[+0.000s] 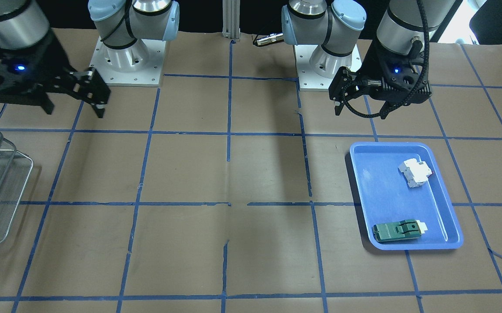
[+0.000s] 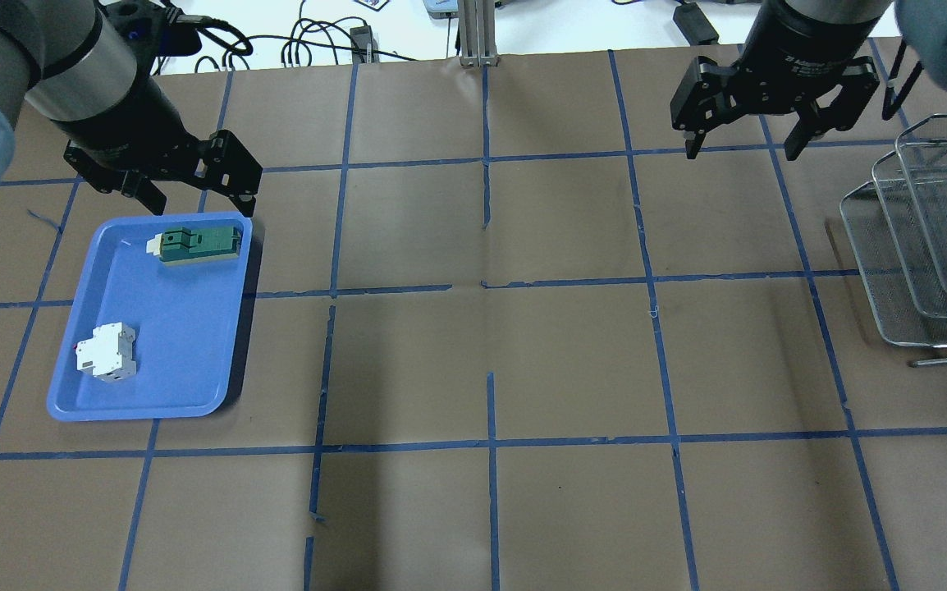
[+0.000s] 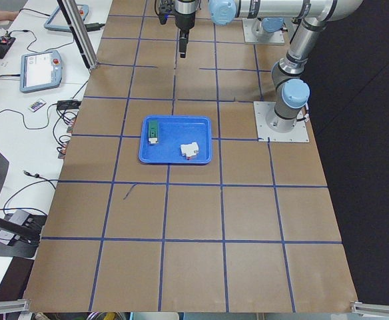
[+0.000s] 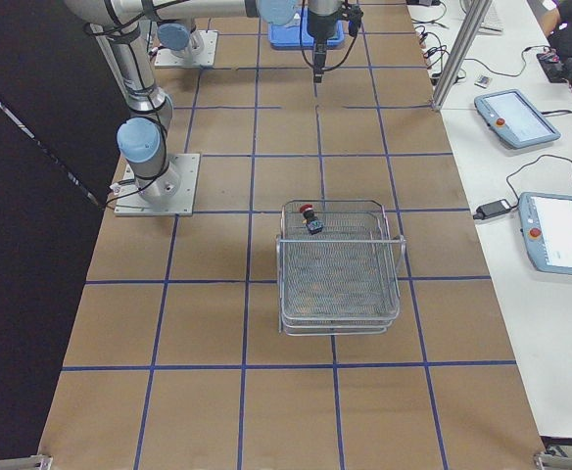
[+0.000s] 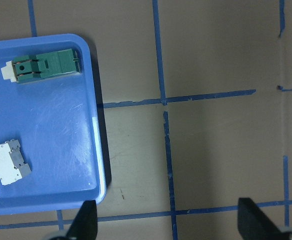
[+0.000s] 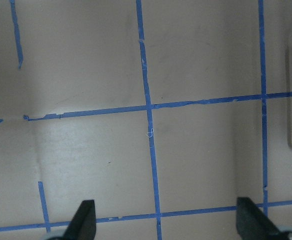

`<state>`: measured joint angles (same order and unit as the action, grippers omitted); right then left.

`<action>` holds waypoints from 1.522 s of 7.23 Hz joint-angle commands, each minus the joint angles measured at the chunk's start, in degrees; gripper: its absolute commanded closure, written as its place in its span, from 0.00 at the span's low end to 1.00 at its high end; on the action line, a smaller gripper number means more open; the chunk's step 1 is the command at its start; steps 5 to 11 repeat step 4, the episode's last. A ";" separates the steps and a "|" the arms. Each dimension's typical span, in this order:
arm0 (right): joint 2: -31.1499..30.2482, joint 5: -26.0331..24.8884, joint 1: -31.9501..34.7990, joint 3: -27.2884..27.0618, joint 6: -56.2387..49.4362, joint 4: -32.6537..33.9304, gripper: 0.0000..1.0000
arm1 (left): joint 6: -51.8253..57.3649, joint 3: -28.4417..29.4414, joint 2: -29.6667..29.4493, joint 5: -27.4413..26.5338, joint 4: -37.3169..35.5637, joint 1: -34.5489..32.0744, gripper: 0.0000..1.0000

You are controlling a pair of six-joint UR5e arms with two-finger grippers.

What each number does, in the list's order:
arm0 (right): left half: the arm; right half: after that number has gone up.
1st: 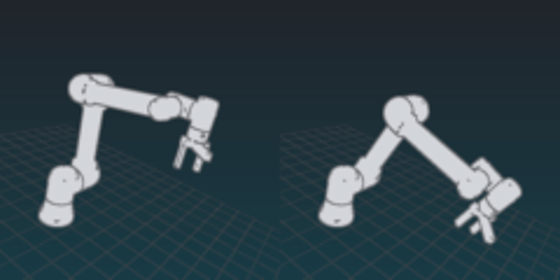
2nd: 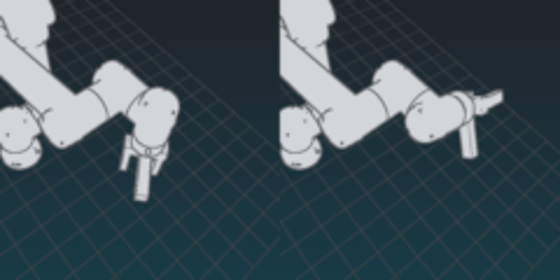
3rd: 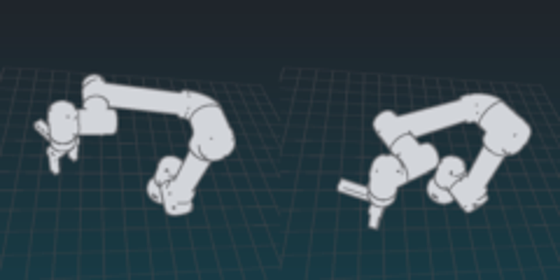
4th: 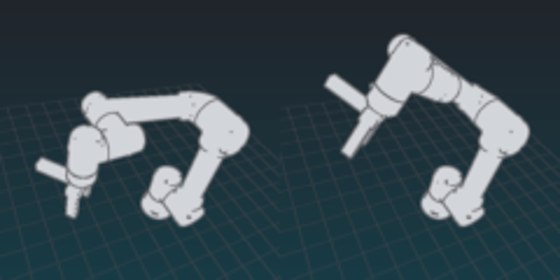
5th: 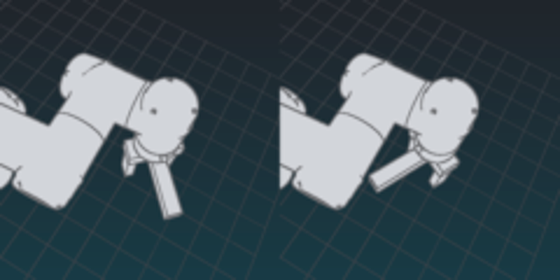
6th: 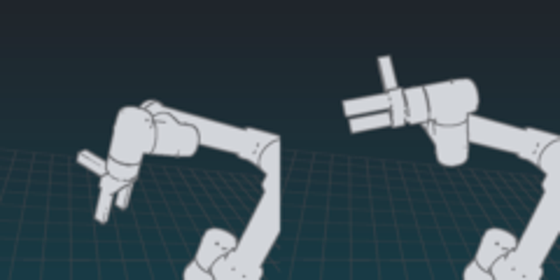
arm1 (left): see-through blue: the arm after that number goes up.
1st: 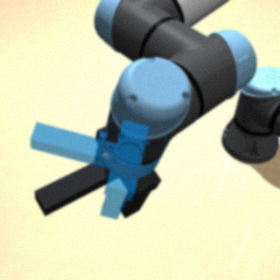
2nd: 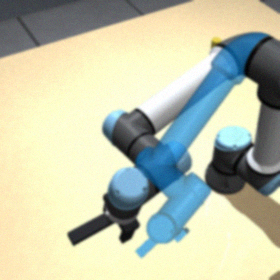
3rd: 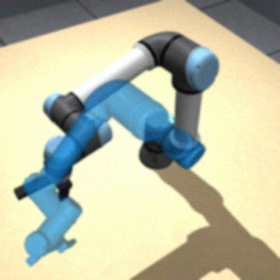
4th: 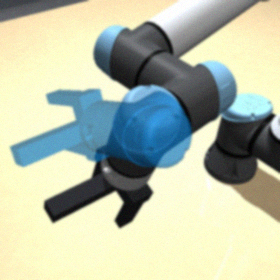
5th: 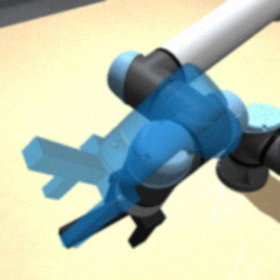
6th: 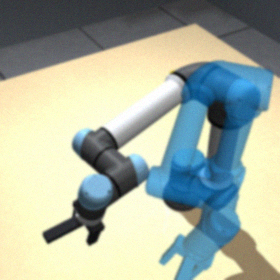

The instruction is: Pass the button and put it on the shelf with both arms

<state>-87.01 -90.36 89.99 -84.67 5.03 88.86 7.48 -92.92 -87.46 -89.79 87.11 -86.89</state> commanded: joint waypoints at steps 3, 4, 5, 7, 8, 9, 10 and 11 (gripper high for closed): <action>0.35 0.00 0.63 -0.14 1.38 2.11 0.00 | 0.07 -0.16 0.01 0.05 -0.80 0.05 0.00; 0.44 0.00 0.63 -0.14 1.30 2.11 0.00 | -0.54 -0.16 0.10 0.14 -0.80 0.05 0.00; 0.44 0.00 0.63 -0.14 1.30 2.11 0.00 | -0.54 -0.16 0.10 0.14 -0.80 0.05 0.00; 0.44 0.00 0.63 -0.14 1.30 2.11 0.00 | -0.54 -0.16 0.10 0.14 -0.80 0.05 0.00; 0.44 0.00 0.63 -0.14 1.30 2.11 0.00 | -0.54 -0.16 0.10 0.14 -0.80 0.05 0.00; 0.44 0.00 0.63 -0.14 1.30 2.11 0.00 | -0.54 -0.16 0.10 0.14 -0.80 0.05 0.00; 0.44 0.00 0.63 -0.14 1.30 2.11 0.00 | -0.54 -0.16 0.10 0.14 -0.80 0.05 0.00; 0.44 0.00 0.63 -0.14 1.30 2.11 0.00 | -0.54 -0.16 0.10 0.14 -0.80 0.05 0.00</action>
